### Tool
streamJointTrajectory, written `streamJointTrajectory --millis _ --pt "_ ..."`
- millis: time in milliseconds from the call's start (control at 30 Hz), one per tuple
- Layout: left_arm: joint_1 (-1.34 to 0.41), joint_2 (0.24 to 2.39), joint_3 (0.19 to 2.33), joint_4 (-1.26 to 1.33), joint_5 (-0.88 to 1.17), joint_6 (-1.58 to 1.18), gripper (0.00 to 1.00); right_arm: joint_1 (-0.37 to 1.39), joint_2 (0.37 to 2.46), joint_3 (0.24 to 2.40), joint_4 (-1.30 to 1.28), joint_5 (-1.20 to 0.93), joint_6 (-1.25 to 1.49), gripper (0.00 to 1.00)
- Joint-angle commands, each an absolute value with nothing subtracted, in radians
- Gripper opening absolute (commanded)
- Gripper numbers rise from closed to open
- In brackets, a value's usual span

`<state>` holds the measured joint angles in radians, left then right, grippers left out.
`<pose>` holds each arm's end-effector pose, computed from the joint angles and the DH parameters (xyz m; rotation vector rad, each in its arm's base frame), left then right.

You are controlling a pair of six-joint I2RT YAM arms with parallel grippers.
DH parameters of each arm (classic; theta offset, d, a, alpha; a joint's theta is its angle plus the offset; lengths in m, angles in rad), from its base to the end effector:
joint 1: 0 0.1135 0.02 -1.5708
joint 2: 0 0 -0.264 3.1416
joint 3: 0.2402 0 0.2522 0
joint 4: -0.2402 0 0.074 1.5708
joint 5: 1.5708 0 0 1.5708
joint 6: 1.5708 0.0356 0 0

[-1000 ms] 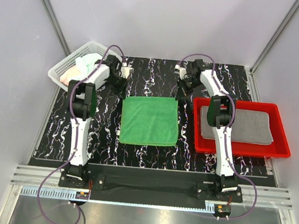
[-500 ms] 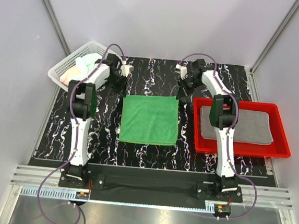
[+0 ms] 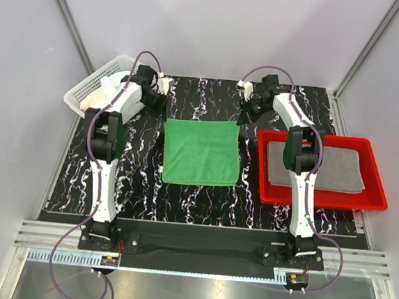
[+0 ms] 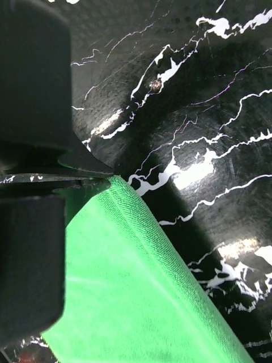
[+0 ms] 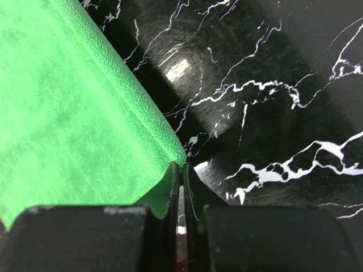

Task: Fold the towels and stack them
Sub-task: Fold the towel

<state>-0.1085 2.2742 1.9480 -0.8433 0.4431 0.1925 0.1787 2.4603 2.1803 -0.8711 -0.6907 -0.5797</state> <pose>0.4790 -0.0675 0.1954 0.5208 2.6191 -0.5776 0.5061 0.1145 0.1771 -1.1013 2.2473 0.7739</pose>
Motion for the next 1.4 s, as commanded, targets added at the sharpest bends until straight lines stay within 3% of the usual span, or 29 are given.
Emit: streamJointTrajectory --millis 0,200,433,867,1133,1367 --pt "-0.092 2.194 1.93 -0.782 0.489 0.175 0.0 0.17 2.385 2.165 -0.793 -0.681 -0.588 0.0" --pt "-0.094 2.169 1.921 -0.779 0.518 0.169 0.0 0.17 2.324 2.099 -0.703 -0.676 -0.583 0.0" --pt "-0.092 2.125 1.884 -0.772 0.529 0.167 0.0 0.17 2.181 1.872 -0.543 -0.681 -0.62 0.0" --pt "-0.094 1.985 1.714 -0.736 0.56 0.143 0.0 0.17 1.975 1.597 -0.396 -0.676 -0.621 0.0" --pt "-0.094 1.861 1.556 -0.719 0.571 0.124 0.0 0.17 1.778 1.304 -0.264 -0.784 -0.687 0.0" --pt "-0.126 1.755 1.425 -0.703 0.568 0.091 0.0 0.181 1.672 1.207 -0.311 -0.813 -0.684 0.0"
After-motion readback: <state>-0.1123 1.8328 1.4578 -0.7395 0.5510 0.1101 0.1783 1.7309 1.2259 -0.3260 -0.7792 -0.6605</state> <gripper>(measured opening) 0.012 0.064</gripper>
